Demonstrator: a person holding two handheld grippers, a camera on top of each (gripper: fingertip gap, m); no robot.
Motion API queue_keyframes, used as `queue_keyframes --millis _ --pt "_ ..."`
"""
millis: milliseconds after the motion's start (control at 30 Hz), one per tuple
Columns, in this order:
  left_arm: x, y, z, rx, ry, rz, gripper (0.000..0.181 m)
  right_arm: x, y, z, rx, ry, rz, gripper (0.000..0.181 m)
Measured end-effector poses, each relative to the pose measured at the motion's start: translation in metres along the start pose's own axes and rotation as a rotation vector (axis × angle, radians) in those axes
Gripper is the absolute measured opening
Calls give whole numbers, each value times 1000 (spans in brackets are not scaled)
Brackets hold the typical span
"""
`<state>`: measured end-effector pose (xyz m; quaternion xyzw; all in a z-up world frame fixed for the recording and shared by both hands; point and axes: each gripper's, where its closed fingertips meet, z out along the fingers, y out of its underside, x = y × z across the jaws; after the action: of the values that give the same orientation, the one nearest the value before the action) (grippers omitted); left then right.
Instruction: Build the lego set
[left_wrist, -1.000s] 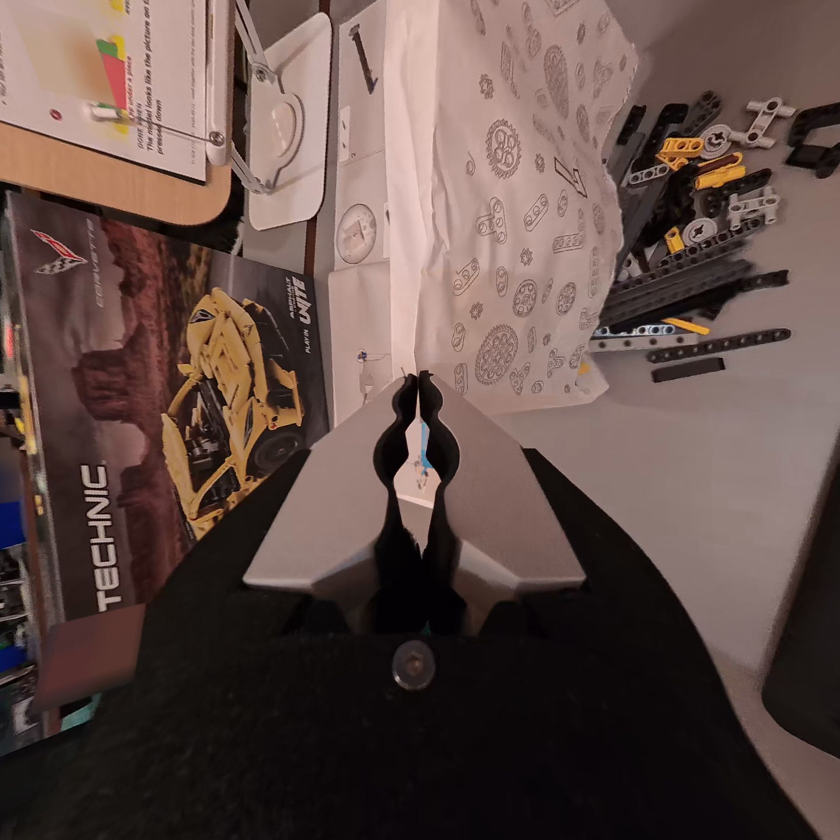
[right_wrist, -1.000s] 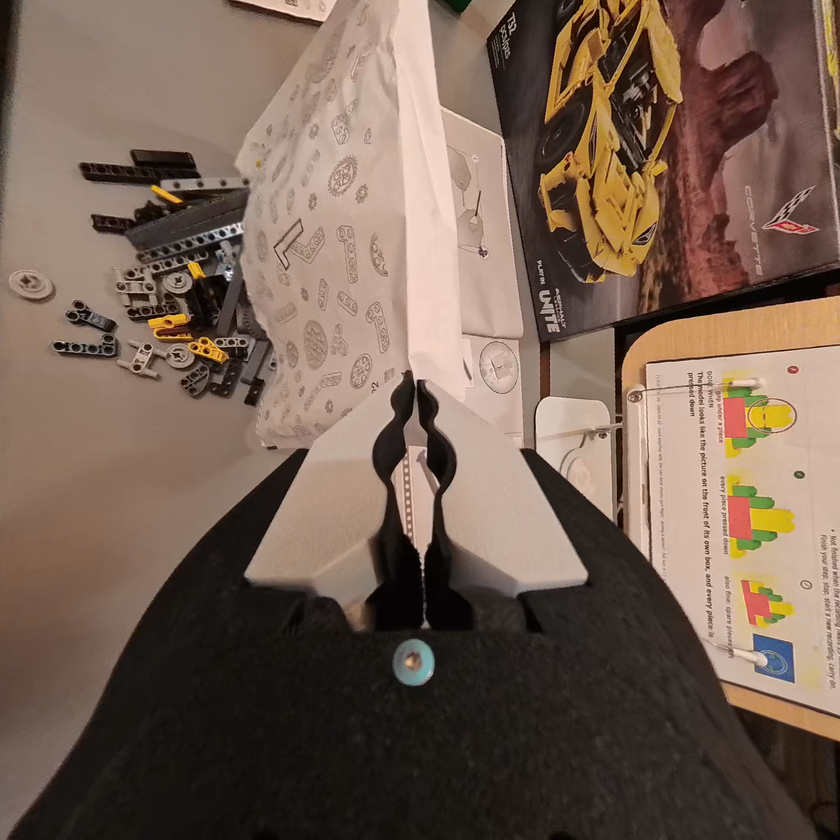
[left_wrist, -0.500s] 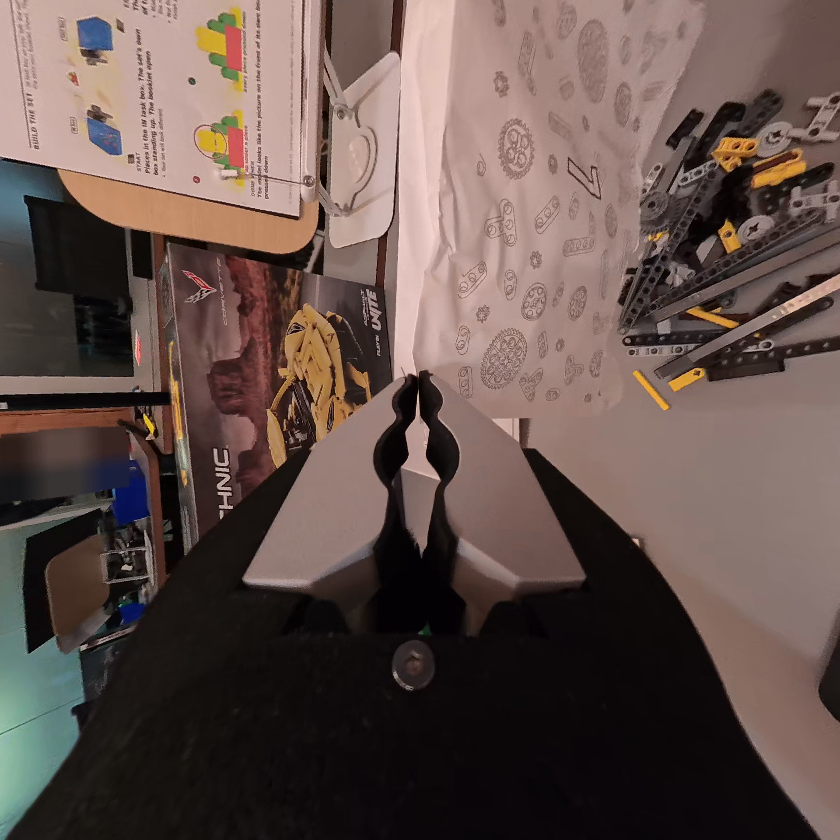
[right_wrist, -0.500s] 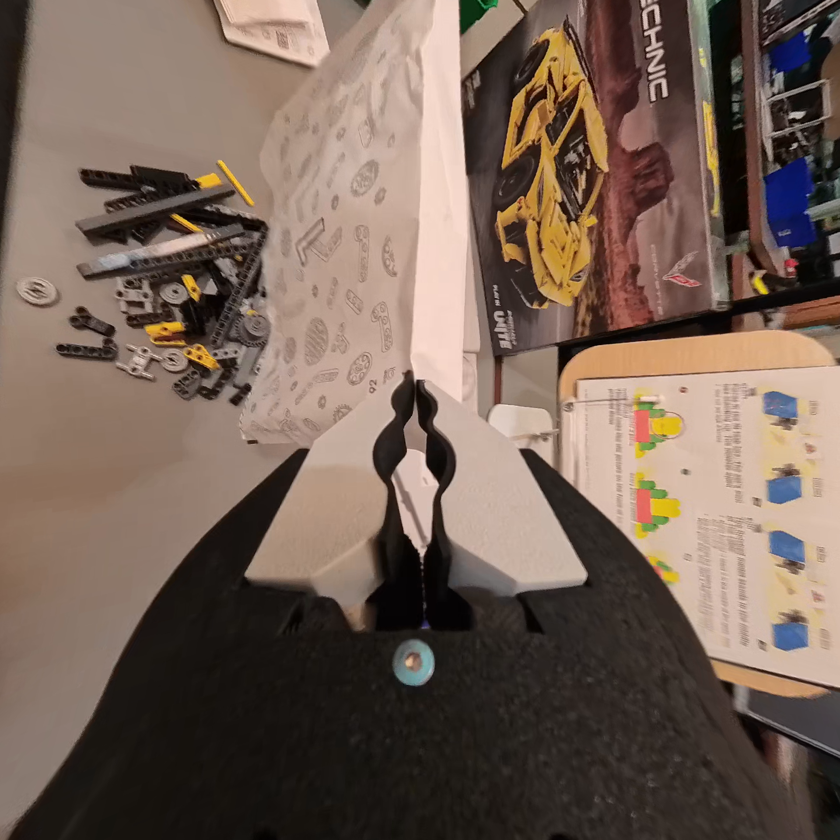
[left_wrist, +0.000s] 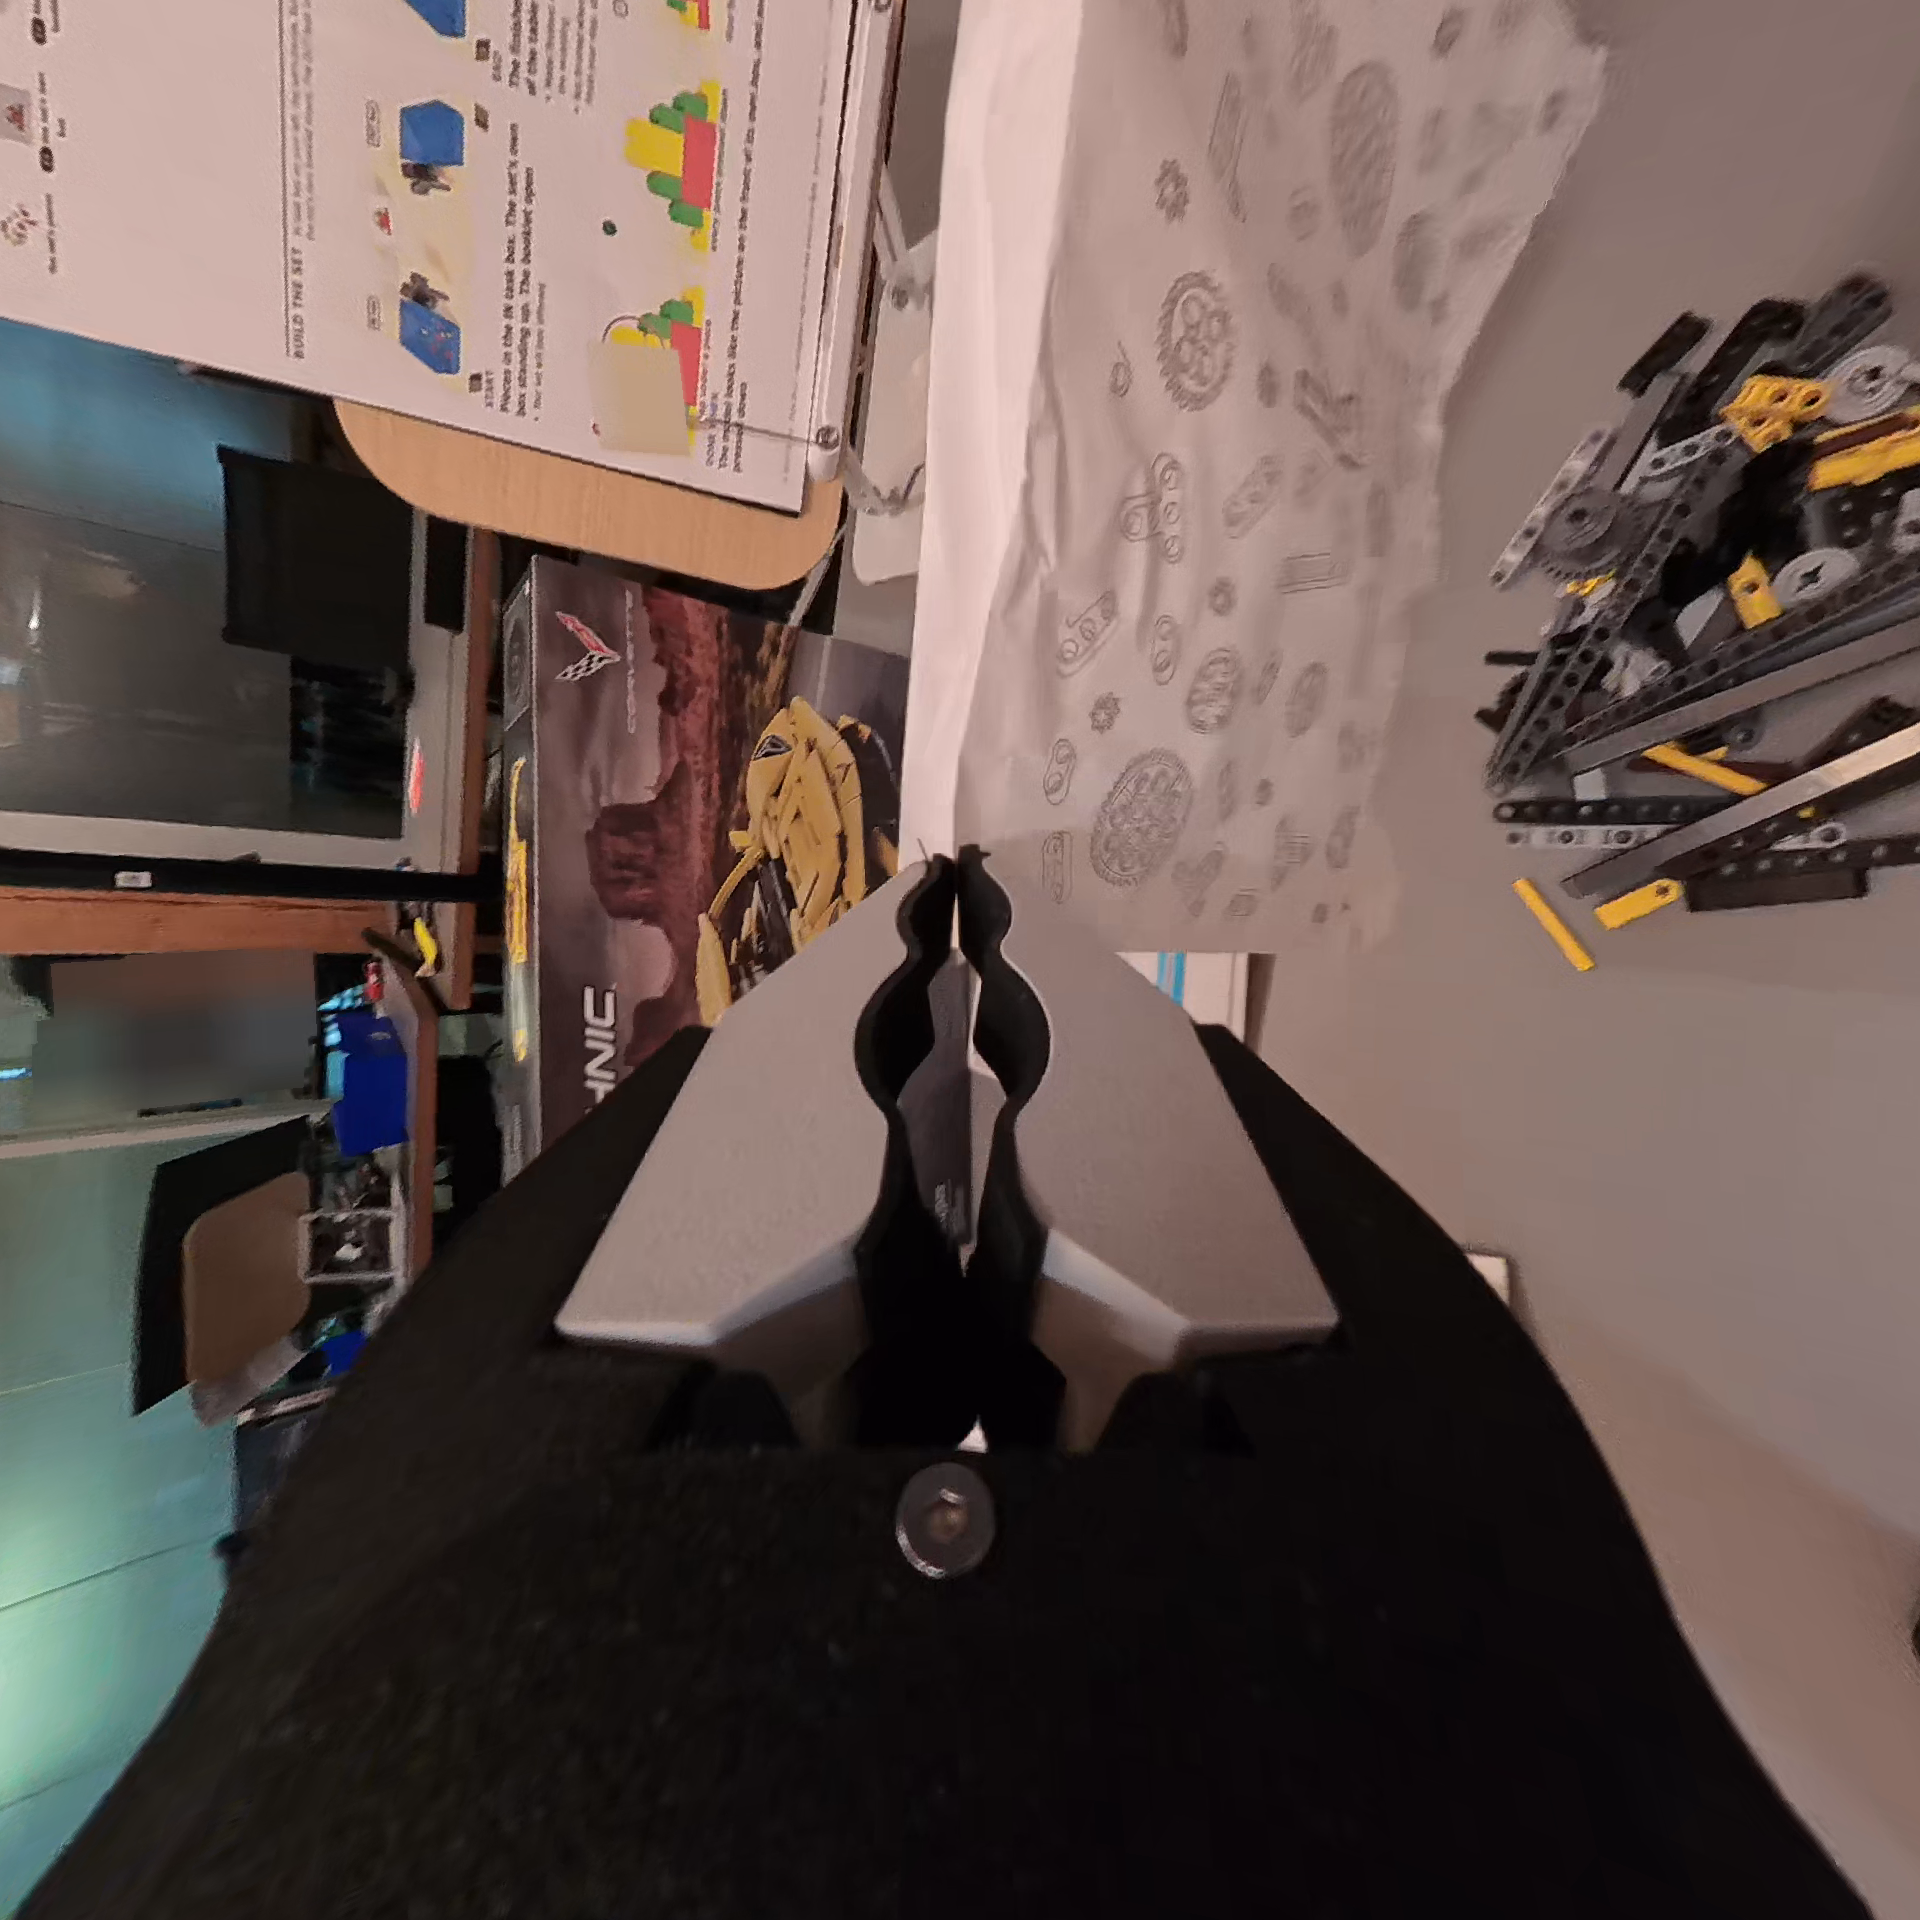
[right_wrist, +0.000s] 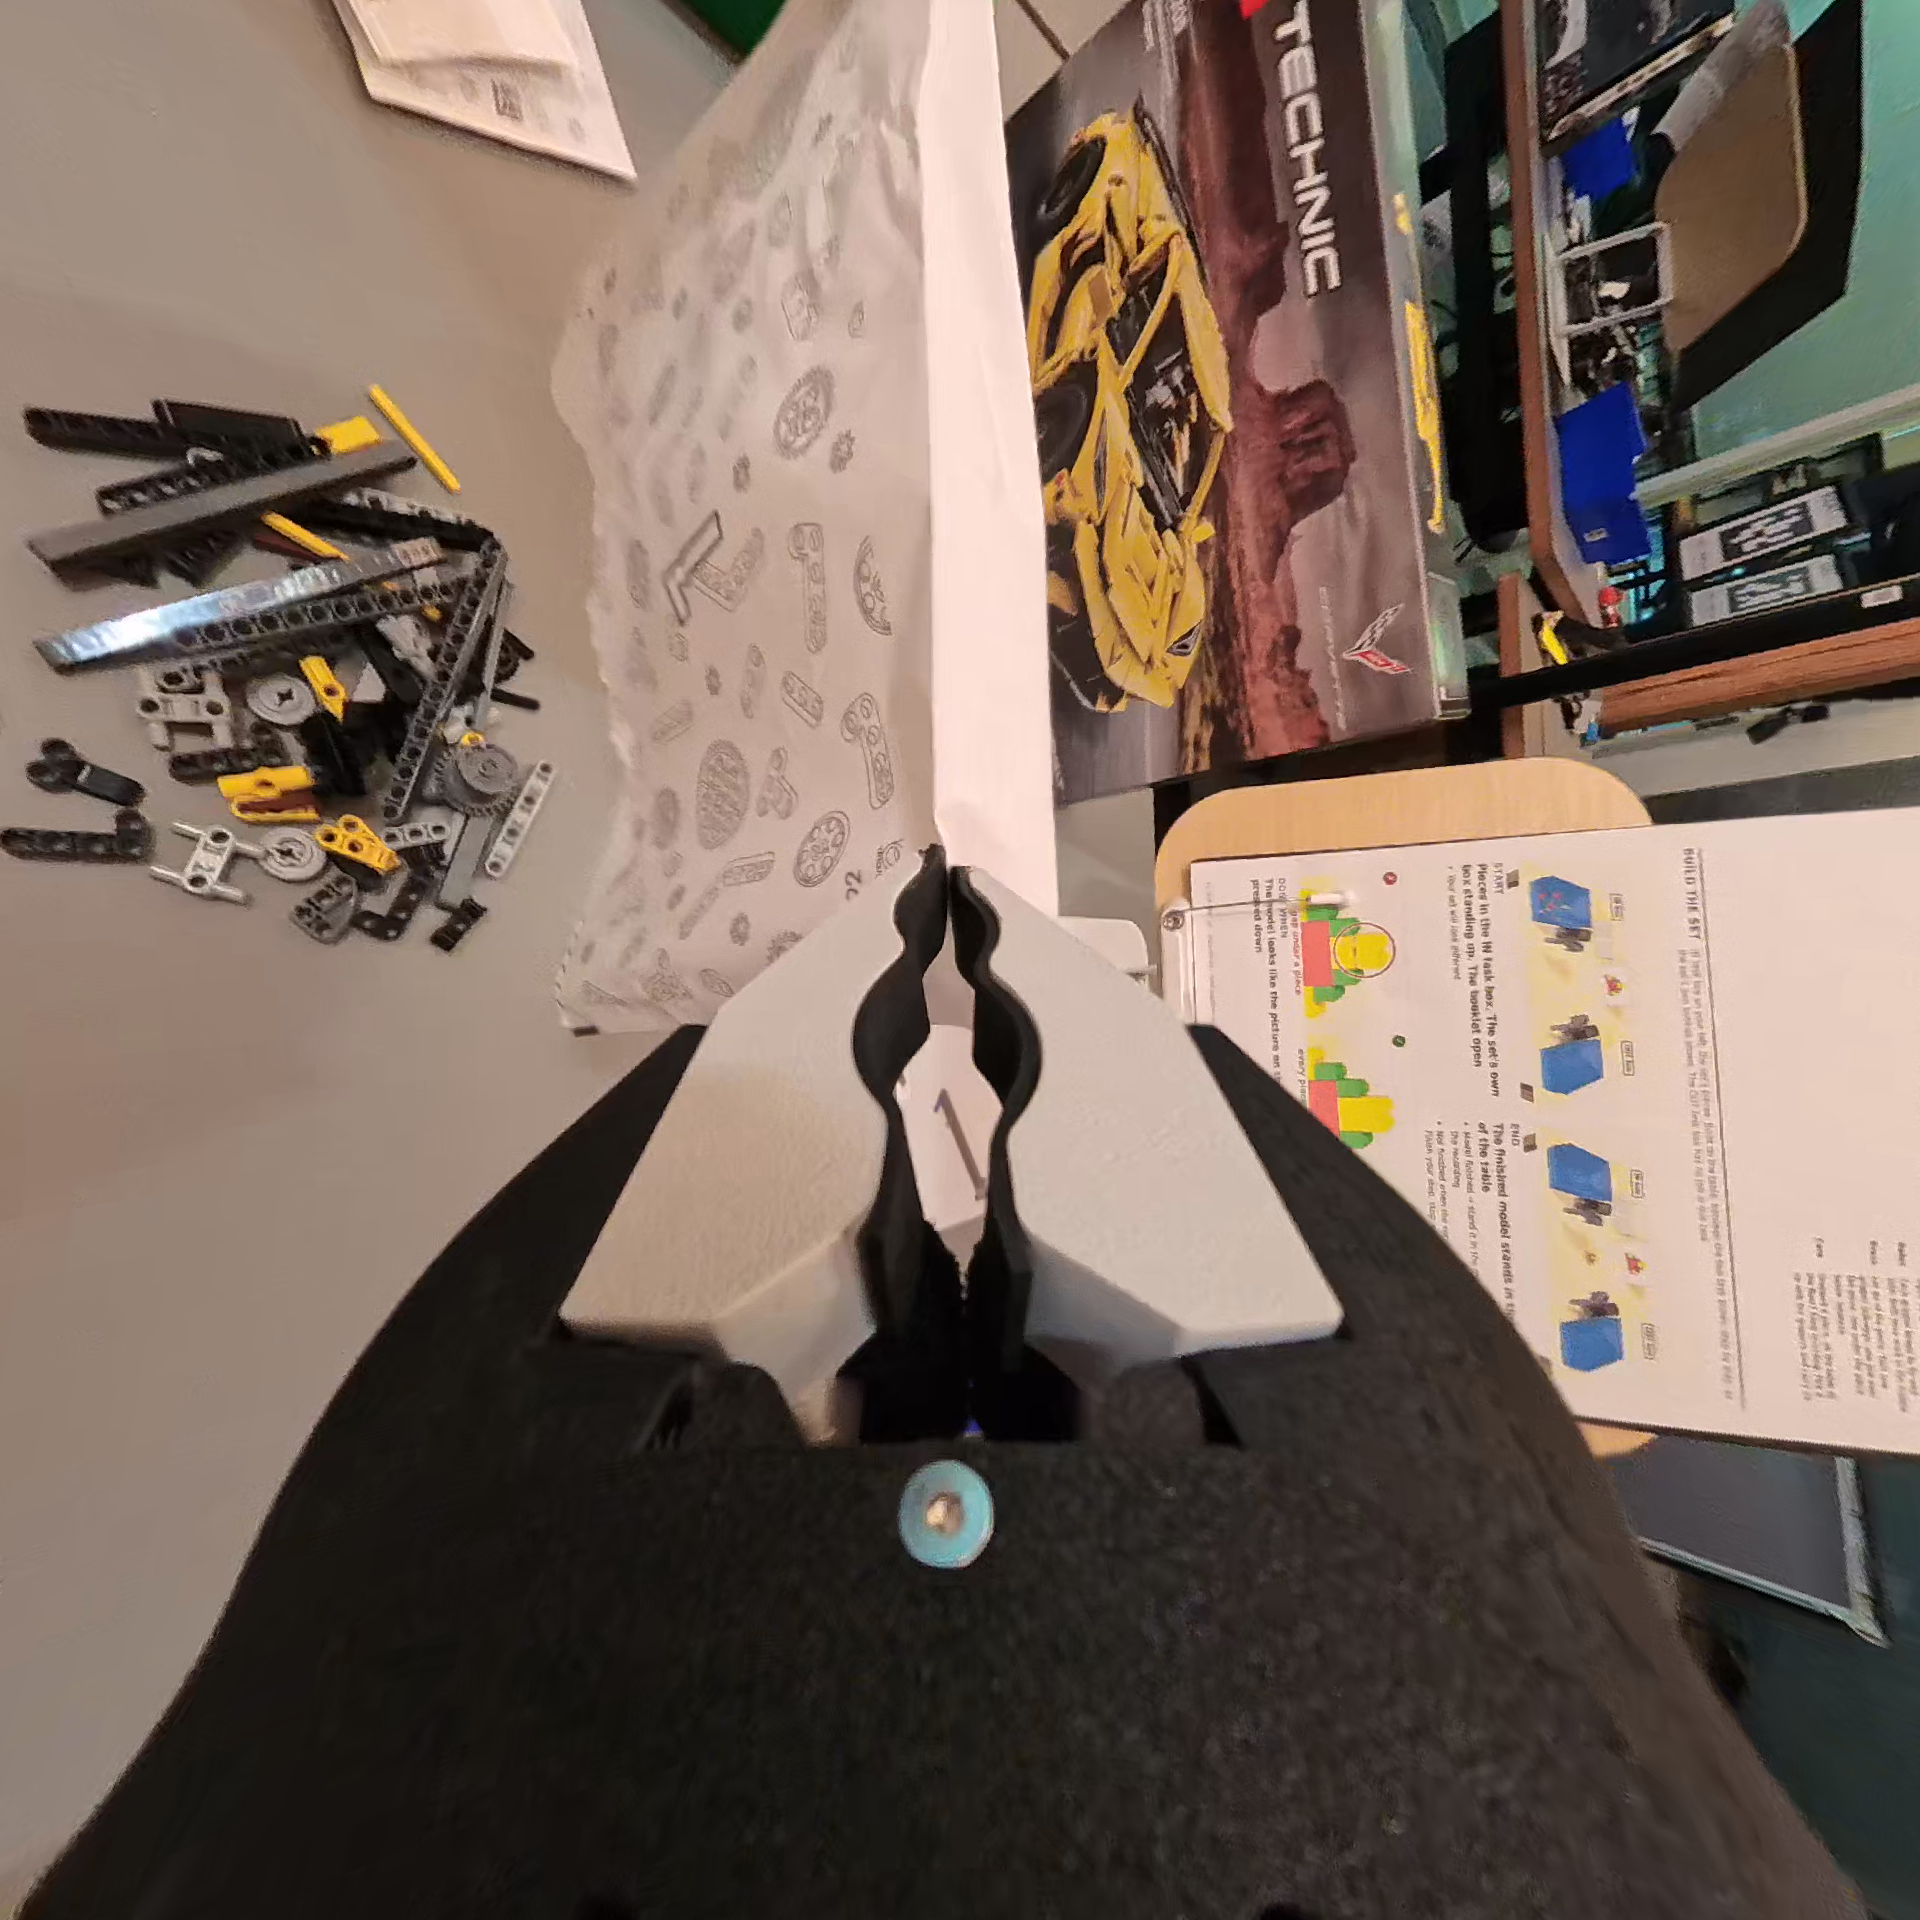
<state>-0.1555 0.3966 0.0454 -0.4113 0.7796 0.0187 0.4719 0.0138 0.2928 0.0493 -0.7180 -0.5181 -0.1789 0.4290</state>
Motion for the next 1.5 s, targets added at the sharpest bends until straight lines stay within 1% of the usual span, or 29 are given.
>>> queue_keyframes --millis 67,100,167,233,267,300,333,400,433,500,567,633,700,767,833,867,900,933,1000,1033,1100,1133,1167,1200,1233,1300,1400,1467,1500 --pt "2 -5 -9 84 36 -66 0 3 -5 -9 70 -11 64 0" --pt "5 -7 -12 114 58 -97 0 4 -6 -11 79 -17 87 0" --pt "3 -6 -13 128 40 -119 0 4 -11 -12 79 -7 69 0" --pt "-5 -11 -20 226 25 -214 2 7 -10 -14 61 21 43 0" --pt "-7 -12 -24 285 62 -311 13 8 -11 -16 69 27 46 0" --pt "-8 -9 -26 329 117 -419 38 10 -11 -19 74 37 50 0" --pt "-8 -6 -27 376 170 -524 52 11 -11 -21 75 47 44 0" --pt "-2 -6 -30 508 301 -687 46 10 -13 -23 77 66 17 0" --pt "2 -5 -28 546 354 -739 42 8 -16 -23 76 68 1 0" --pt "3 2 -18 564 382 -813 42 7 -19 -24 73 80 -32 0" --pt "5 -4 -21 651 472 -870 36 5 -20 -23 69 72 -38 0" --pt "10 -16 -28 724 536 -858 8 4 -22 -23 71 62 -30 0" --pt "13 -20 -25 709 515 -818 1 5 -22 -24 77 70 -9 0" --pt "14 -25 -31 745 516 -792 0 8 -20 -29 116 78 90 3" --pt "14 -31 -42 814 539 -783 0 8 -23 -41 219 48 250 7" --pt "14 -33 -46 838 540 -777 0 8 -23 -48 286 20 358 15" --pt "15 -33 -49 857 535 -768 0 6 -23 -56 361 -23 483 31" --pt "15 -33 -52 873 525 -762 0 4 -21 -60 445 -74 605 40" --pt "18 -33 -56 897 535 -753 0 -5 -11 -56 577 -143 776 42" --pt "19 -33 -56 906 542 -746 0 -10 -3 -48 617 -159 838 45" --pt "20 -32 -56 912 547 -746 0 -24 4 -35 692 -265 941 50" --pt "21 -32 -56 914 555 -752 0 -32 6 -28 700 -313 948 49" --pt "22 -31 -55 912 560 -757 0 -36 6 -25 723 -330 948 42" --pt "23 -30 -53 906 563 -759 0 -37 5 -25 768 -335 944 31" --pt "25 -28 -52 899 566 -763 0 -35 2 -28 816 -332 940 26" --pt "26 -25 -50 897 573 -777 0 -32 0 -31 859 -326 932 24" --pt "28 -22 -48 885 587 -787 0 -29 1 -22 820 -301 903 24" --pt "28 -20 -45 874 593 -792 0 -24 -4 -27 873 -319 899 16" --pt "28 -20 -44 873 599 -794 0 -21 -5 -28 884 -324 901 17"
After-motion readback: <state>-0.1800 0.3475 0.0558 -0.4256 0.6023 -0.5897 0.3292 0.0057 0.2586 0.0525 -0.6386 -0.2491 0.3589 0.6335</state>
